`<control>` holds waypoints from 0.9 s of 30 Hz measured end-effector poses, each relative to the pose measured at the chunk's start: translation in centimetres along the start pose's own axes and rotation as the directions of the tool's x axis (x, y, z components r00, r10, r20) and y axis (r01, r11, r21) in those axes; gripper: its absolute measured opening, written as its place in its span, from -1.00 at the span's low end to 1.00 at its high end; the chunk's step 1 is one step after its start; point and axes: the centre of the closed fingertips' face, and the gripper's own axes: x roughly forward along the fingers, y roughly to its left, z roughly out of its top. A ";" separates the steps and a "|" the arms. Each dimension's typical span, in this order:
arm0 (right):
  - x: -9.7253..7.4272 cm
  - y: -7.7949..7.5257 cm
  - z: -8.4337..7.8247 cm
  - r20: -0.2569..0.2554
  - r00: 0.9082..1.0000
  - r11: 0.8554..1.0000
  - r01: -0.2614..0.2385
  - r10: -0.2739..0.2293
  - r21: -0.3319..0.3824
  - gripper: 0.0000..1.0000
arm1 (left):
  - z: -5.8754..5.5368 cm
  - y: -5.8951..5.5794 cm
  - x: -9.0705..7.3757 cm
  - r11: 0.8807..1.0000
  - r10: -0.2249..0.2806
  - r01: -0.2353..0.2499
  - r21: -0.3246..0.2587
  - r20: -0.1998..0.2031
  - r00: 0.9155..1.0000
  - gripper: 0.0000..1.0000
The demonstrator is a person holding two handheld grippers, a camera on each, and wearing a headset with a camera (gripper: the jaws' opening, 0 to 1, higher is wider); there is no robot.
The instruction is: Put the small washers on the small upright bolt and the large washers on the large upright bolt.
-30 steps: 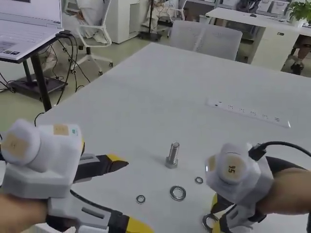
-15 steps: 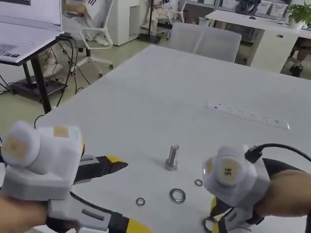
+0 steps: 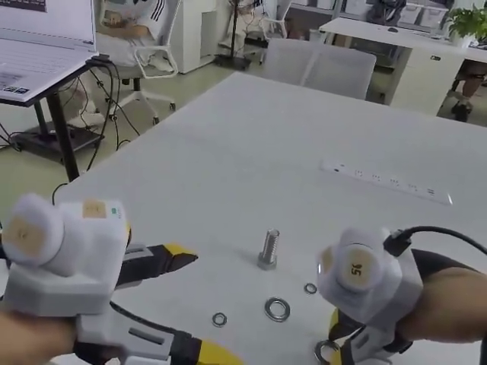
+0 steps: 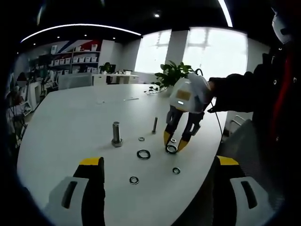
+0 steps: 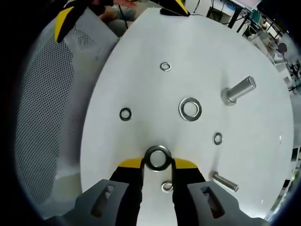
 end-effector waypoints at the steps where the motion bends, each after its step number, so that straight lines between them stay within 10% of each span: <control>1: 0.0 0.0 0.0 0.000 1.000 1.000 0.000 0.000 0.001 -0.53 | 0.1 0.1 0.0 1.000 0.002 -0.002 0.001 0.004 1.000 0.94; 27: -3.8 -1.6 1.9 0.075 0.995 0.998 0.059 -0.060 0.021 -0.53 | 0.8 1.6 0.1 0.994 0.100 -0.102 0.032 0.051 0.994 0.93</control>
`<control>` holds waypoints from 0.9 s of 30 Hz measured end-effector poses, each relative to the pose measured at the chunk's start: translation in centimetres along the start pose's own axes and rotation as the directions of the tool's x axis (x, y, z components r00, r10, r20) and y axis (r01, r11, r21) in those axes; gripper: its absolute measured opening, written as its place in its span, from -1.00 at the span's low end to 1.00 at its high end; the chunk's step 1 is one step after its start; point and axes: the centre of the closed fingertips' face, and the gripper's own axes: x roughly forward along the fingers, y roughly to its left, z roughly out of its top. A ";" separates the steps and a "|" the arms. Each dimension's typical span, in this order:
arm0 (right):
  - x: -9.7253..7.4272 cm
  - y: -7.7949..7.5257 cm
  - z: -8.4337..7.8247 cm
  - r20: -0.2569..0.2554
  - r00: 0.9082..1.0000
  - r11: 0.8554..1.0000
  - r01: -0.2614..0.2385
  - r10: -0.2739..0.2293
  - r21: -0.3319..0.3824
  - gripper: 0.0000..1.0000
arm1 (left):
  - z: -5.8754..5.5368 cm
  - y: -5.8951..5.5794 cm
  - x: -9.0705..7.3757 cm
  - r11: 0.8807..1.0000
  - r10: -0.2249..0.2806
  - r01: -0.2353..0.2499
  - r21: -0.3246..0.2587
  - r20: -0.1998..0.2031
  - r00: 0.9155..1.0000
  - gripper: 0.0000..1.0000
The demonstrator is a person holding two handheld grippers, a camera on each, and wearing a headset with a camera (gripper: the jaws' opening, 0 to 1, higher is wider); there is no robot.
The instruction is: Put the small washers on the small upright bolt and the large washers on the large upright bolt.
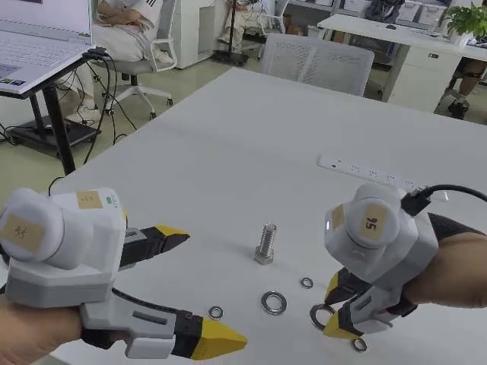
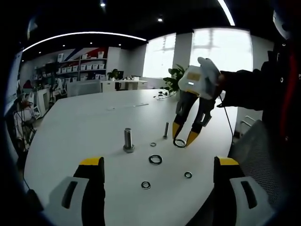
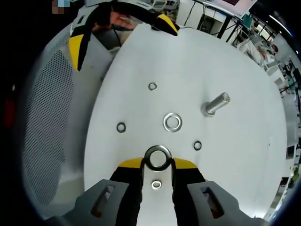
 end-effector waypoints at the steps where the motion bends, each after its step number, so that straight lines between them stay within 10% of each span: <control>1: -0.1 -0.1 0.1 0.003 1.000 1.000 0.003 -0.003 0.000 -0.53 | 0.1 0.2 0.0 1.000 0.011 -0.011 -0.001 0.004 1.000 0.94; 27: -4.1 -3.6 3.8 0.060 0.998 1.000 0.010 -0.008 -0.021 -0.53 | 0.6 1.4 -0.1 0.998 0.057 -0.057 0.010 0.037 0.998 0.92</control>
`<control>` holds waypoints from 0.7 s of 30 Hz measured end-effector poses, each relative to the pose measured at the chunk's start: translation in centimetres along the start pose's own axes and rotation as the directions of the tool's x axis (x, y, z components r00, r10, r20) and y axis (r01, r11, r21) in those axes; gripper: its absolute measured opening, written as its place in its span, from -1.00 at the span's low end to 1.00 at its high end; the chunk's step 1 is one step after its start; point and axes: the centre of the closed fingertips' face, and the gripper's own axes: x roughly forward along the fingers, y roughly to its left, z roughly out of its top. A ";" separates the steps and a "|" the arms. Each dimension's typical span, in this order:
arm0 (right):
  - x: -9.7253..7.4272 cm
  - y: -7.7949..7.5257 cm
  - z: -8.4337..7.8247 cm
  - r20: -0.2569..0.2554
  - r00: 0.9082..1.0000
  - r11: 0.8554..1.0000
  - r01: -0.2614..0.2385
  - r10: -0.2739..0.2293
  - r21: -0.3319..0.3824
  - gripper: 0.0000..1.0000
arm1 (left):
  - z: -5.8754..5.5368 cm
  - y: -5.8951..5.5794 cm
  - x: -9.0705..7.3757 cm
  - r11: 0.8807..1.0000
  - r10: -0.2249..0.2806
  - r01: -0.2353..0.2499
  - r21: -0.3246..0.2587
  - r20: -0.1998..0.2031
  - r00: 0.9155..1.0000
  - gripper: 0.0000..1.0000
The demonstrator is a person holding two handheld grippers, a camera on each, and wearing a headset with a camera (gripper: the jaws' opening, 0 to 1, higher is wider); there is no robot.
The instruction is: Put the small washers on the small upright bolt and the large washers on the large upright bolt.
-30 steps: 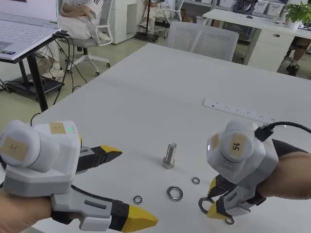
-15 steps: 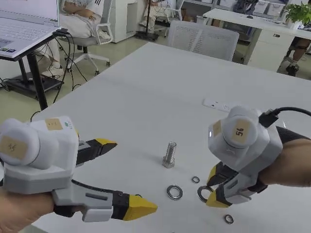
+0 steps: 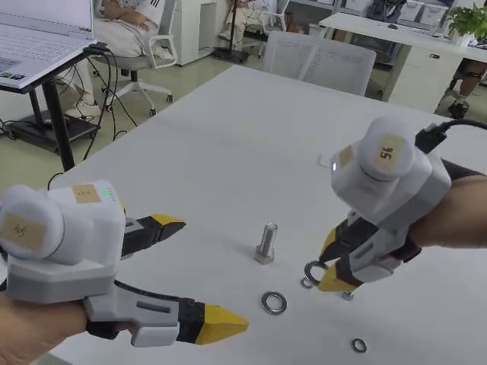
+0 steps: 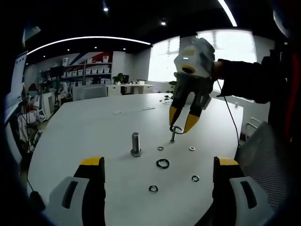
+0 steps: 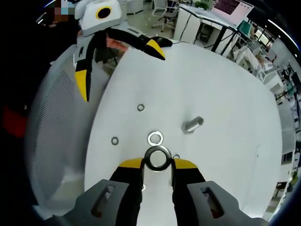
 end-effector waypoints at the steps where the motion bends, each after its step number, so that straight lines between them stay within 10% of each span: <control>1: -0.1 -0.3 0.2 0.003 1.000 1.000 0.003 -0.003 -0.002 -0.53 | 0.0 0.0 0.0 1.000 -0.002 0.002 0.000 -0.001 1.000 0.91; 21: 0.6 -5.0 4.1 0.038 0.999 0.999 0.016 -0.014 -0.048 -0.53 | -0.4 0.3 -0.1 1.000 0.002 -0.002 -0.006 -0.011 1.000 0.89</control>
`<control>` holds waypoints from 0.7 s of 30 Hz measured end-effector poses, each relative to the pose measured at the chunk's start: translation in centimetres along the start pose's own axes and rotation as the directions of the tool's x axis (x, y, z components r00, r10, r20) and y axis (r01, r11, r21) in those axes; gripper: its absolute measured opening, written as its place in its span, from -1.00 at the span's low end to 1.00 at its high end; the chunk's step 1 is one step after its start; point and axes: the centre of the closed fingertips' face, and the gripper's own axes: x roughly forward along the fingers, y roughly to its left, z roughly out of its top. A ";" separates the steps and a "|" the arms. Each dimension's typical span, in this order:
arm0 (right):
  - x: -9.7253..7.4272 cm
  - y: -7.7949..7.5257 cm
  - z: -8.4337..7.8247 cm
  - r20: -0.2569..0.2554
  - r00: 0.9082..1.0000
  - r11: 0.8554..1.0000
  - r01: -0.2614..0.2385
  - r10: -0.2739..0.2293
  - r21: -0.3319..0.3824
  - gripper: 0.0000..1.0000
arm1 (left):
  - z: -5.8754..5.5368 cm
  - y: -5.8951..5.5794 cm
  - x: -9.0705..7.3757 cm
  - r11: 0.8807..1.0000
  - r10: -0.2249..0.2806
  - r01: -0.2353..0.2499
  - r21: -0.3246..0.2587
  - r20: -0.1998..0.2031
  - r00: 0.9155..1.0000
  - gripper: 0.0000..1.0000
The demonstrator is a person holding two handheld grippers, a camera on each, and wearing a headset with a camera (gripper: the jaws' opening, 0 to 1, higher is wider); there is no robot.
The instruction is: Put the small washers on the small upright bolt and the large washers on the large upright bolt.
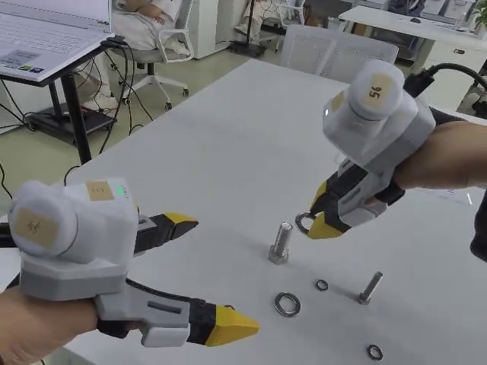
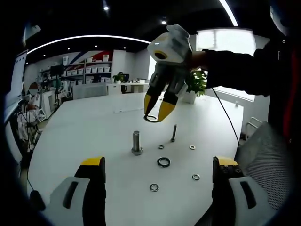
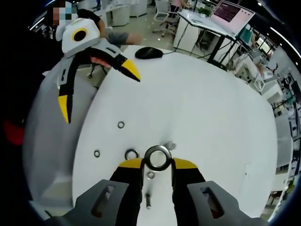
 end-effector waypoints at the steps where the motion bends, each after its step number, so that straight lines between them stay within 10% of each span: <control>1: 0.1 -0.2 0.1 -0.002 1.000 1.000 0.001 -0.001 -0.002 -0.53 | 0.0 0.0 0.0 1.000 0.001 -0.001 0.000 0.000 1.000 0.89; 21: 3.3 -1.8 0.2 -0.022 0.998 0.998 -0.055 0.055 -0.001 -0.54 | -0.5 0.1 0.2 1.000 -0.001 0.001 -0.011 -0.014 1.000 0.86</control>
